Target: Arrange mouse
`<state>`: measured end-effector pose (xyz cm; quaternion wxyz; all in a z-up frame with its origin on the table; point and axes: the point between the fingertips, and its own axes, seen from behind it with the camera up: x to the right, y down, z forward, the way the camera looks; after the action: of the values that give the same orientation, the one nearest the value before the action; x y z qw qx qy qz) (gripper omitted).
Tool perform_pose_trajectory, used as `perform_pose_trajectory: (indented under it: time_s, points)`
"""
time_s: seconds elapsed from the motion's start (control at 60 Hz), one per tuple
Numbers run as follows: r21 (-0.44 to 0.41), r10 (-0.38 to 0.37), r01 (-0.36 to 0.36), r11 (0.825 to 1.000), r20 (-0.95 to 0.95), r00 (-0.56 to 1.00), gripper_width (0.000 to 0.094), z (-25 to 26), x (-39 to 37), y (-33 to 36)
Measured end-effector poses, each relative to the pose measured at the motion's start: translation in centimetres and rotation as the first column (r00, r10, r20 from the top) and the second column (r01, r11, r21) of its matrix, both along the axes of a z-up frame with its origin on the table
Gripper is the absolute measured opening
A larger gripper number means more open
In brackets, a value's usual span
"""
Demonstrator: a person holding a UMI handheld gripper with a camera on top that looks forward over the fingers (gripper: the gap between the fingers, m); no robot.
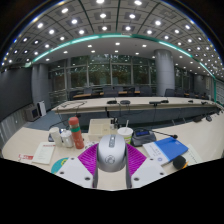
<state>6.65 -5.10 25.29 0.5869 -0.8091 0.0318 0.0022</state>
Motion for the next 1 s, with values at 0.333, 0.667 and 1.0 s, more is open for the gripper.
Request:
perform_pose_trajectory:
  time_s: [0.333,0.667,1.0]
  points:
    - [-0.2,0.155,-0.152,0.968,0.0,0.988,0.0376,-14.3,-23.5,8.6]
    - [-0.326,0.13,-0.12,0.938,0.008,0.992,0.0473,-26.1,-25.7,10.3]
    - [-0.313,0.148,-0.13,0.941,0.035,0.988,0.086,-17.1,-26.7,3.3]
